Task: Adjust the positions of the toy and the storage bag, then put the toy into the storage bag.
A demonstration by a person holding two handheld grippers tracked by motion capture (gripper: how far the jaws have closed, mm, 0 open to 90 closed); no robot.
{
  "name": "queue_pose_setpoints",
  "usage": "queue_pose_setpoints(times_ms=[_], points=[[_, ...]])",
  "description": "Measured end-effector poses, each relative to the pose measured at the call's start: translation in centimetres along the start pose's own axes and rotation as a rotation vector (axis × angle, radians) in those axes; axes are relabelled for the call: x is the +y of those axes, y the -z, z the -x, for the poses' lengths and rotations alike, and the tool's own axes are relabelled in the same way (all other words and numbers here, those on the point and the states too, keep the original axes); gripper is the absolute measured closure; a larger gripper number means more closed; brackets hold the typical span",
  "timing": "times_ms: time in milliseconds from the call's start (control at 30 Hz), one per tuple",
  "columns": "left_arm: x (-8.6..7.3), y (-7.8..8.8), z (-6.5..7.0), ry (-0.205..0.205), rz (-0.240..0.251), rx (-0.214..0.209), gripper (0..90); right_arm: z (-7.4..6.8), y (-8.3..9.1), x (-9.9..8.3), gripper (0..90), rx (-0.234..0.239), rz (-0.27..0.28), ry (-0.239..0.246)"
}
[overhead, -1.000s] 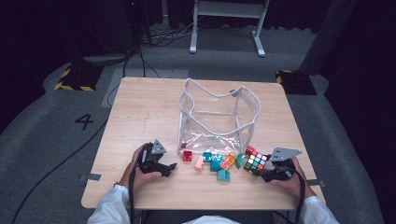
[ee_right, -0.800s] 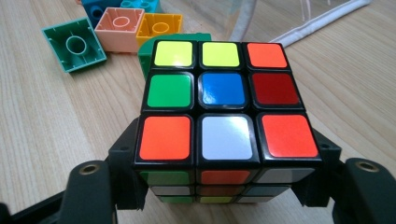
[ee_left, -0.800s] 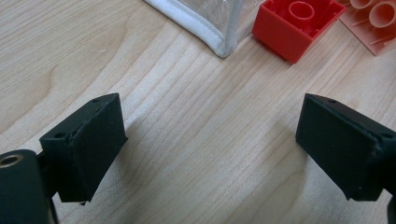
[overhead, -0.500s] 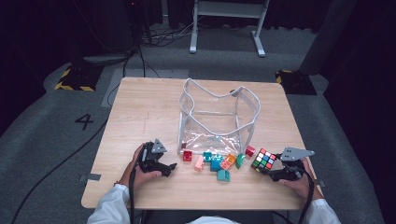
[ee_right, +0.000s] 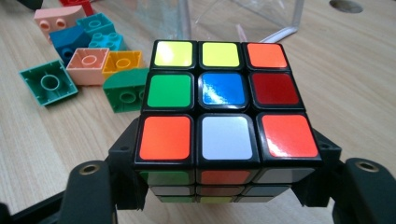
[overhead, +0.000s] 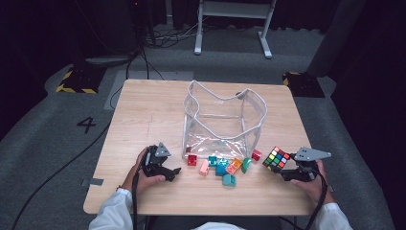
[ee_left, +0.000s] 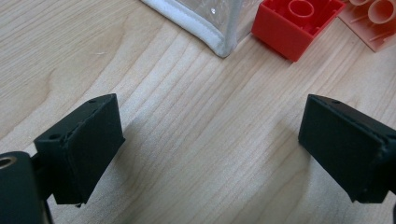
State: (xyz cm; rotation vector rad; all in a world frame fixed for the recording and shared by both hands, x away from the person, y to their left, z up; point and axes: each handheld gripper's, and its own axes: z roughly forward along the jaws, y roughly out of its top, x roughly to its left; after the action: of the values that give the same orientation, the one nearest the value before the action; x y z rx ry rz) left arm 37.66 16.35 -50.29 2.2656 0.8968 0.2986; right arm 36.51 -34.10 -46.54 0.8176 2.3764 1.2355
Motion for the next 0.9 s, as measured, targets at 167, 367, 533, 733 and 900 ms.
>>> queue_pose_setpoints(times_ms=[167, 367, 533, 733, 900], points=[[0.0, 0.0, 0.0, 0.004, -0.001, -0.001, 6.2, 0.6, 0.9, 0.9, 33.7, -0.022, 0.044, -0.004], [0.0, 0.0, 0.0, 0.004, -0.001, -0.002, 6.1, 1.6, 1.8, 2.5, 33.6, -0.047, 0.090, -0.026], [0.0, 0.0, 0.0, -0.001, -0.004, 0.000, 5.9, 2.7, 2.9, 4.6, 33.6, -0.074, 0.099, -0.011], [0.0, 0.0, 0.0, -0.003, -0.003, 0.003, 5.8, 3.8, 3.9, 7.5, 33.6, -0.105, 0.120, 0.008], [0.1, 0.0, -0.1, -0.008, -0.002, 0.006, 5.8, 4.3, 4.7, 10.0, 33.6, -0.117, 0.152, 0.025]])
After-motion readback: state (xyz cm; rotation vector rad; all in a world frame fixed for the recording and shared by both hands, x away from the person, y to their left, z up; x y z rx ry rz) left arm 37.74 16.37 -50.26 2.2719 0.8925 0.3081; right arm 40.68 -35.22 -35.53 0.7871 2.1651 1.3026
